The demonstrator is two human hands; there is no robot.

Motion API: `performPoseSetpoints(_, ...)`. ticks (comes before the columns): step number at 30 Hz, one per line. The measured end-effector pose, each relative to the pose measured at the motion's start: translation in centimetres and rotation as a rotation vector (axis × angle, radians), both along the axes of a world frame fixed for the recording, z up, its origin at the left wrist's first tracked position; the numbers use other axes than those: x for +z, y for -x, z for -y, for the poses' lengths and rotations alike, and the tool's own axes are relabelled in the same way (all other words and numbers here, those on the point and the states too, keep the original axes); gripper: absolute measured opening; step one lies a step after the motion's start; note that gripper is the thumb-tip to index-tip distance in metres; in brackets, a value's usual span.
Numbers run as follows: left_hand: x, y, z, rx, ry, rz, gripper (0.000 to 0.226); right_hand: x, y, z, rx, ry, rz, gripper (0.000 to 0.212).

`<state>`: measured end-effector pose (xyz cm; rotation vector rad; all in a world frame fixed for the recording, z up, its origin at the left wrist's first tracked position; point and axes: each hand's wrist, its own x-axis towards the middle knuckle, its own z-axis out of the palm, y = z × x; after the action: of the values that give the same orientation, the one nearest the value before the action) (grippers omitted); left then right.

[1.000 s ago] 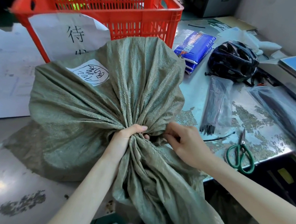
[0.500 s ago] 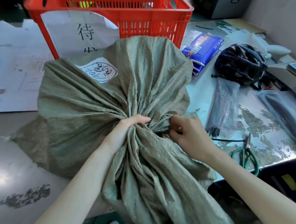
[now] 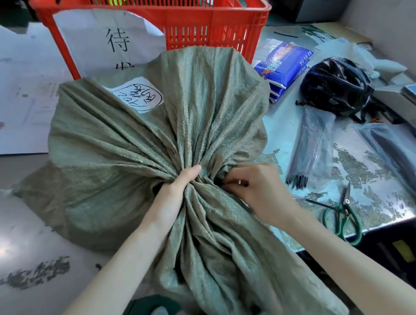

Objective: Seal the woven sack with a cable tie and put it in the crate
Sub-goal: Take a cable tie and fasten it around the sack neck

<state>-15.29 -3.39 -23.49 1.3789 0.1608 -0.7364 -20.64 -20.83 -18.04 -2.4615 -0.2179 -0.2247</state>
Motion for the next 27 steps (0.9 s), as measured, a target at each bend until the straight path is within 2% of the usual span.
performPoseSetpoints(3,0.4,0.6,0.0,0.050,0.088,0.054,0.079,0.0,-0.2,-0.4,0.022,0.000,-0.005,0.011)
performPoseSetpoints(5,1.3,1.1,0.0,0.060,0.118,0.117,0.075,-0.1,-0.4,-0.5,0.056,0.021,-0.036,0.023)
performPoseSetpoints(7,2.1,1.7,-0.3,0.067,0.055,0.187,0.068,-0.3,-0.5,-0.5,0.065,0.016,-0.046,0.031)
performPoseSetpoints(10,2.7,2.2,-0.8,0.087,-0.059,0.285,0.070,-0.2,-0.5,-0.5,0.040,-0.073,-0.049,0.020)
performPoseSetpoints(13,3.1,2.7,-1.1,0.122,-0.119,0.298,0.031,0.2,-0.7,-0.4,0.038,-0.076,-0.101,0.012)
performPoseSetpoints(15,3.3,2.9,-1.1,0.133,-0.119,0.297,0.019,0.7,-0.8,0.0,0.082,-0.033,-0.148,0.009)
performPoseSetpoints(19,3.9,2.8,-1.1,0.176,-0.116,0.279,0.029,1.7,-0.9,1.5,0.095,0.025,-0.260,0.008)
performPoseSetpoints(22,4.2,2.9,-1.1,0.179,-0.137,0.278,0.023,2.1,-0.6,2.7,0.026,-0.001,-0.278,0.007)
performPoseSetpoints(27,4.4,3.3,-0.4,0.217,-0.134,0.240,0.045,1.8,-0.7,2.2,0.048,0.001,-0.228,0.004)
